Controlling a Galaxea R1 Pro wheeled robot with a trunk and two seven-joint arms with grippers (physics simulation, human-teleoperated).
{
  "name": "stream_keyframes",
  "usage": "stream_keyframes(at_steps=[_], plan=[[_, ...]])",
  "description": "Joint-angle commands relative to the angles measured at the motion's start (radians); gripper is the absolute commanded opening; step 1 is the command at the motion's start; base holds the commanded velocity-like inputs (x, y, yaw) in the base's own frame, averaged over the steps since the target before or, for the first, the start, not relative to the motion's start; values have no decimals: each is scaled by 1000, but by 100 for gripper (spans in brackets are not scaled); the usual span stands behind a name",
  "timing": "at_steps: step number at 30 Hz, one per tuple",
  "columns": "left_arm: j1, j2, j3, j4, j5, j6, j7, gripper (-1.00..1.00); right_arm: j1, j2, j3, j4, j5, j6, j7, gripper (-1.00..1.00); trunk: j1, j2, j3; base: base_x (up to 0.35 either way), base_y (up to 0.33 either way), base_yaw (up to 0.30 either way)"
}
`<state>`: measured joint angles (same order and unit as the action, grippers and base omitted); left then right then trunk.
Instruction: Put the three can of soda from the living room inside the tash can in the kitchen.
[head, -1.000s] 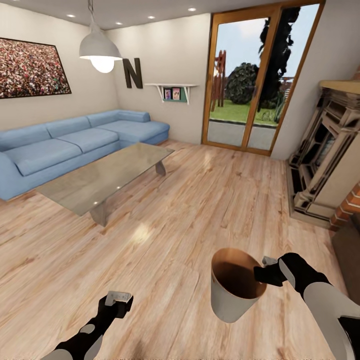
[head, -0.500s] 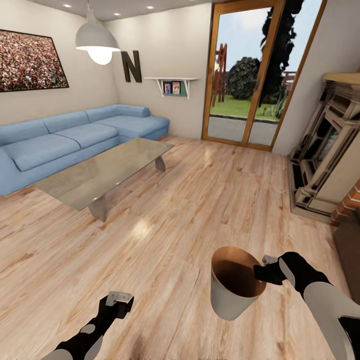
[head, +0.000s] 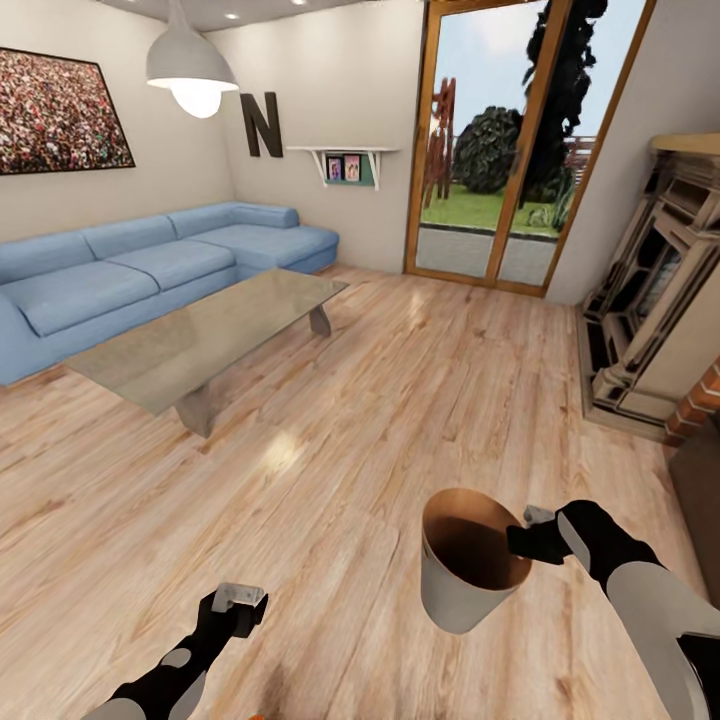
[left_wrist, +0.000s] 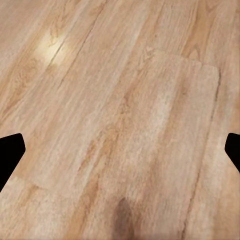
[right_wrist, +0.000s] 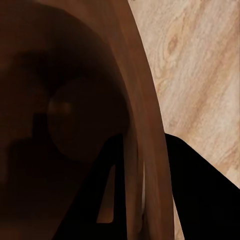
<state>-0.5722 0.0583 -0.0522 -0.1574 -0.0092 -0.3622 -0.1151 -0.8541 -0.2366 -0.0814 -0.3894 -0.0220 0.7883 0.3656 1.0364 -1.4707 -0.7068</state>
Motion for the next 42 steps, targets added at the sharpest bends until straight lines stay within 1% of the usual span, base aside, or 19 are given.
stream_keyframes(at_steps=[1,18,24,27,28,32,38,42], plan=[[0,0,0,0,0,0,0,100,0,0,-1,-1,-18,3,-5,-100,4,-7,-2,0,0,0],[0,-2,-1,0,-1,0,0,100,0,0,-1,-2,-18,0,-5,-100,69,-126,-30,0,0,0],[0,-3,-1,1,-3,5,-2,100,0,-1,-1,-2,-18,0,-5,-100,92,-168,-44,0,0,0],[-1,-3,-1,1,-4,54,-4,100,0,-1,-1,-2,-18,0,-5,-100,104,-189,-53,0,0,0],[-1,-3,-1,1,-4,96,-4,100,0,-1,-1,-2,-18,0,-5,-100,107,-196,-56,0,0,0],[-2,-3,0,1,-3,190,-3,100,0,0,-1,-2,-19,0,-5,-100,123,-224,-69,0,0,0],[-3,-4,0,1,-3,233,-1,100,0,0,-1,-2,-19,-1,-5,-100,146,-266,-87,0,0,0],[-3,-4,0,1,-2,232,0,100,0,0,0,-2,-19,-1,-5,-100,161,-294,-100,0,0,0]])
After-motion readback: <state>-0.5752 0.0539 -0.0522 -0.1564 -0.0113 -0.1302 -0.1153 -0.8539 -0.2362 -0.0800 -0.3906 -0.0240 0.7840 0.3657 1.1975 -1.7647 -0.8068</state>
